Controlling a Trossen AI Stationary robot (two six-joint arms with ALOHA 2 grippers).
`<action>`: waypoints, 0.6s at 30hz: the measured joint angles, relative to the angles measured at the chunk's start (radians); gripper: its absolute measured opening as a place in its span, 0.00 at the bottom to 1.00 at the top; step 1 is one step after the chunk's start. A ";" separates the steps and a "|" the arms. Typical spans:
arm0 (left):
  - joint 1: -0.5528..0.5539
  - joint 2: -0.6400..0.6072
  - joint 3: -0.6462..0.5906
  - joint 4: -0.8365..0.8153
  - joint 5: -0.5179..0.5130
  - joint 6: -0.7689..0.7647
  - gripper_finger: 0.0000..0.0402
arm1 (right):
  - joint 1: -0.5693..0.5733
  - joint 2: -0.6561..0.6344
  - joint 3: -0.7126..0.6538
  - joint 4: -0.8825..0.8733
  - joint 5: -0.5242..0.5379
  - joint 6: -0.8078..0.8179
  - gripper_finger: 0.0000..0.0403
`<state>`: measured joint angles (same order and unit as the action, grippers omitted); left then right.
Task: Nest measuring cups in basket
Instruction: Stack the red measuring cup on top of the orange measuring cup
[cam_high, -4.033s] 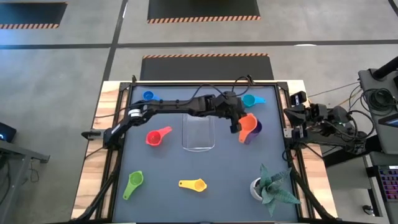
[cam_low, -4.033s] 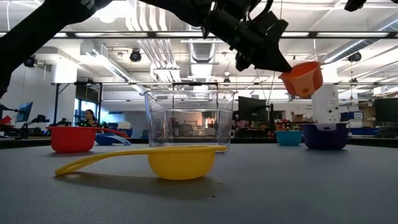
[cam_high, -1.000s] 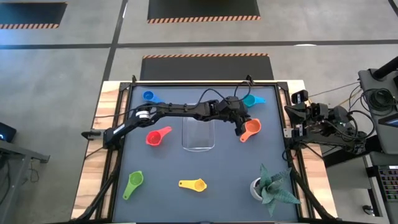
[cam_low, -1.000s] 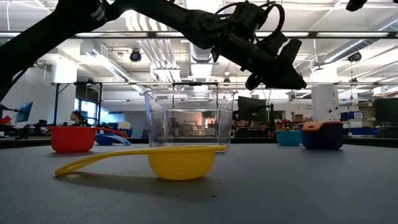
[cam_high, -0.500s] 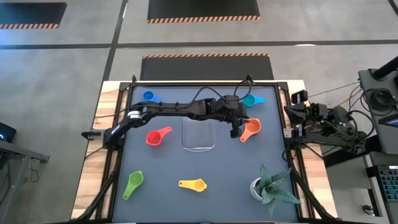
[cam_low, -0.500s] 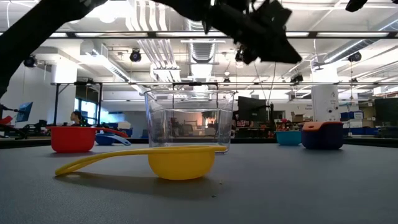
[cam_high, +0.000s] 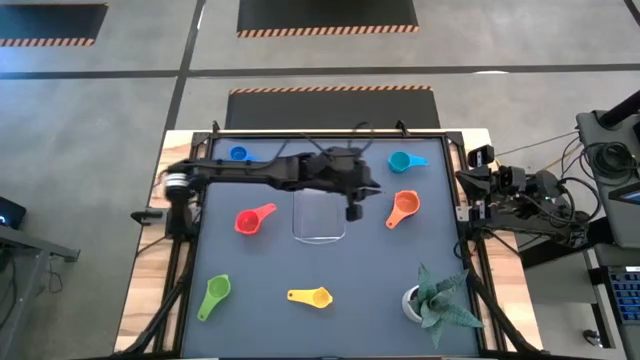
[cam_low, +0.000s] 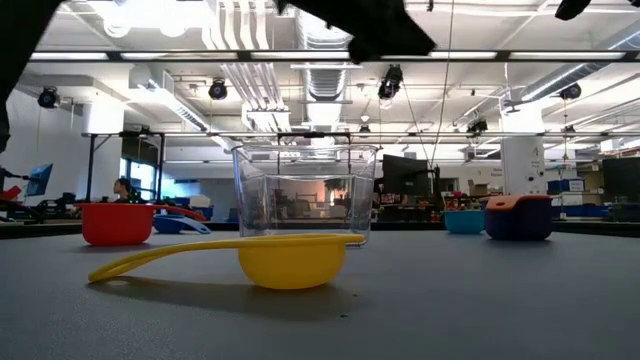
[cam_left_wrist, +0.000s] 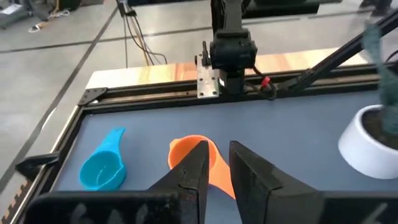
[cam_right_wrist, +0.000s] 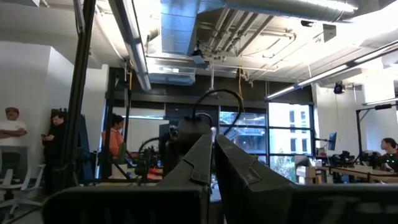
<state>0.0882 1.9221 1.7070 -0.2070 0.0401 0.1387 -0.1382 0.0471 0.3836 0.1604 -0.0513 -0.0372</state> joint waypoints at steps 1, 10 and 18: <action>-0.001 -0.040 -0.040 0.001 -0.008 -0.008 0.10 | 0.000 0.000 0.000 0.000 0.000 0.000 0.02; -0.004 -0.309 -0.264 -0.111 -0.088 -0.160 0.09 | 0.000 0.001 0.000 0.001 0.002 -0.007 0.02; -0.011 -0.416 -0.247 -0.536 -0.092 -0.247 0.09 | 0.000 0.001 0.000 0.001 0.017 -0.007 0.02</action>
<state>0.0770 1.5061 1.4603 -0.7430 -0.0514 -0.1084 -0.1379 0.0479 0.3832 0.1612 -0.0348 -0.0444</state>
